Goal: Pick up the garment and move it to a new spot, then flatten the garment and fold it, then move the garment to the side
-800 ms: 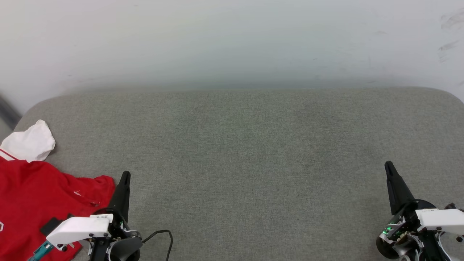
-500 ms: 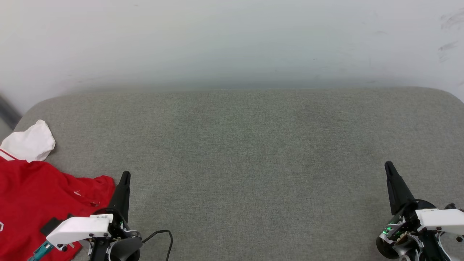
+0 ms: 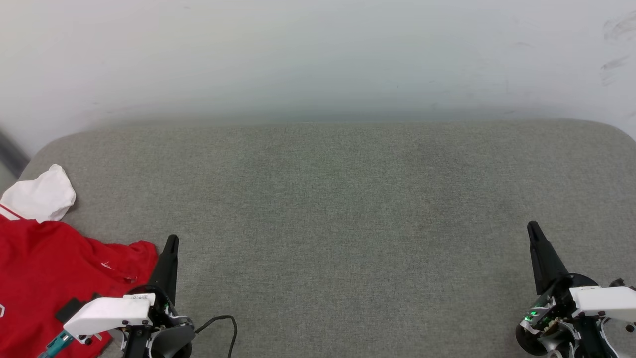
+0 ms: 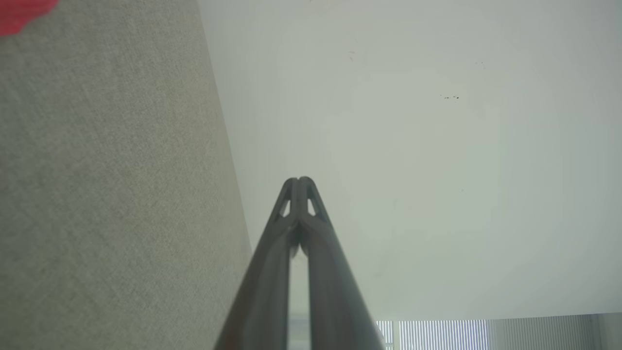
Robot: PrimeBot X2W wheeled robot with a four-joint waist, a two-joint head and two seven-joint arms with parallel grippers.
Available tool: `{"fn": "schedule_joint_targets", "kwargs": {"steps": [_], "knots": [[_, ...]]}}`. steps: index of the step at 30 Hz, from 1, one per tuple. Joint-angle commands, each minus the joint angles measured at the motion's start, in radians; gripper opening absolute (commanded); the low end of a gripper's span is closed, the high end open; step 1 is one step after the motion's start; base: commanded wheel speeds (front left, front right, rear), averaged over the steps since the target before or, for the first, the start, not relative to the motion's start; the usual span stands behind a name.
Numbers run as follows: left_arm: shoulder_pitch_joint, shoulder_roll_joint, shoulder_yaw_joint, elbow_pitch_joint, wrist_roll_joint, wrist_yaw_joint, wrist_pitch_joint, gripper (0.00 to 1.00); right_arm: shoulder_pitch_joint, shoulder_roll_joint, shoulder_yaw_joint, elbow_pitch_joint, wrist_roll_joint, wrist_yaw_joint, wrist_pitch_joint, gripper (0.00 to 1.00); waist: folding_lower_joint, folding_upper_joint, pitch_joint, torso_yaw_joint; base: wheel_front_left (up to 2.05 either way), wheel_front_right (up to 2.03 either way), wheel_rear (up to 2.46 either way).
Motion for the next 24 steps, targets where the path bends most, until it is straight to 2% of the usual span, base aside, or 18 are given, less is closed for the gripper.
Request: {"fn": "schedule_joint_targets", "kwargs": {"steps": [1,4,5,18,24], "knots": [[-0.005,-0.001,0.001,-0.004,-0.002,-0.003,0.001,0.0,-0.01,0.003,0.001,0.001,0.003,0.0,0.0,0.0,0.0,-0.0001,0.0,0.0,0.0,0.0,0.0],[-0.005,-0.001,0.001,-0.004,-0.002,-0.003,0.001,0.0,-0.01,0.003,0.001,0.001,0.003,0.0,0.0,0.0,0.0,-0.0001,0.0,0.0,0.0,0.0,0.0],[0.0,0.0,0.0,0.0,0.0,0.0,0.0,1.0,0.0,0.0,0.0,0.0,0.0,0.0,0.0,1.0,0.0,-0.0001,0.0,0.0,0.0,0.0,0.0],[0.007,0.0,-0.074,-0.029,0.012,0.0,-0.057,1.0,0.029,-0.001,0.02,-0.033,-0.018,0.0,-0.052,1.0,0.0,-0.0001,-0.001,0.001,0.0,0.0,0.0],[0.005,0.0,-0.108,-0.054,0.08,0.0,-0.085,1.0,0.039,-0.015,0.039,-0.06,-0.074,0.0,-0.083,1.0,0.0,-0.0001,-0.004,0.003,0.0,0.0,0.0]]}}
